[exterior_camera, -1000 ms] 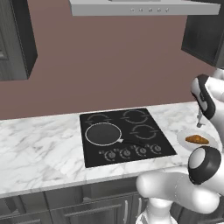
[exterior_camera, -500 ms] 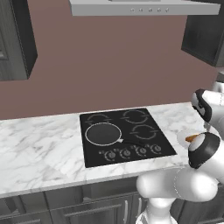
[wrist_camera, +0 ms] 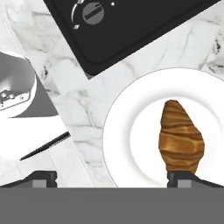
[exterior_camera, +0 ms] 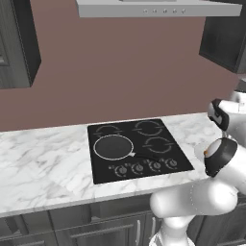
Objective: Pick the croissant and place it on the pan. Then turn on the stove to warm the croissant.
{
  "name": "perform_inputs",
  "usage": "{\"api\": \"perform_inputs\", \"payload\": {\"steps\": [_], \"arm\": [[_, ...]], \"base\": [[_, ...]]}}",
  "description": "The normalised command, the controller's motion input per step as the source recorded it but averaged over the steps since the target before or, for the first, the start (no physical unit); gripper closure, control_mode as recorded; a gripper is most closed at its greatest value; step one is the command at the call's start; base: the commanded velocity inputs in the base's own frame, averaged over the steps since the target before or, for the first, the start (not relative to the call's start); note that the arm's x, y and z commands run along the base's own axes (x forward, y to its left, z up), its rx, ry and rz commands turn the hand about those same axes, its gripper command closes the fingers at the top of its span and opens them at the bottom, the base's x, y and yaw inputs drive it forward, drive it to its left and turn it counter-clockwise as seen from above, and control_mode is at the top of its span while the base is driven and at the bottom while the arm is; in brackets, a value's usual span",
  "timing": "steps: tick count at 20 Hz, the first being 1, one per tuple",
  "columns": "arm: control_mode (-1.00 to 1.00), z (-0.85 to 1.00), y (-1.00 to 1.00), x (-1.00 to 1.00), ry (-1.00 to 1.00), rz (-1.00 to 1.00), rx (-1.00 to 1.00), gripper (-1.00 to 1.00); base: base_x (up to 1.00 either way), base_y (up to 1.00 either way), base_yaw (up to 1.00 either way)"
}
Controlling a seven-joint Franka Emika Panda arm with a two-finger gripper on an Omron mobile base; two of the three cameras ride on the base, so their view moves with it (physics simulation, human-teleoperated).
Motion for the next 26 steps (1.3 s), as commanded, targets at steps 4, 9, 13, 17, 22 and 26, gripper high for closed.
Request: {"api": "perform_inputs", "payload": {"steps": [4,9,13,17,22,26], "arm": [[-1.00,-0.31,0.00,0.26,0.07,-0.24,0.00,-1.00],[-1.00,-0.27,0.00,0.03,0.07,-0.15,0.00,-1.00],[-1.00,-0.07,0.00,-0.01,0.02,-0.03,0.00,-1.00],[-1.00,-0.03,0.00,0.00,0.00,0.00,0.00,-1.00],[-1.00,-0.26,-0.09,0.08,0.00,0.00,-0.06,-1.00],[-1.00,-0.19,-0.09,0.09,0.00,0.00,-0.07,-1.00]], "base": [[0.00,0.00,0.00],[0.00,0.00,0.00],[0.00,0.00,0.00],[0.00,0.00,0.00],[0.00,0.00,0.00],[0.00,0.00,0.00]]}}
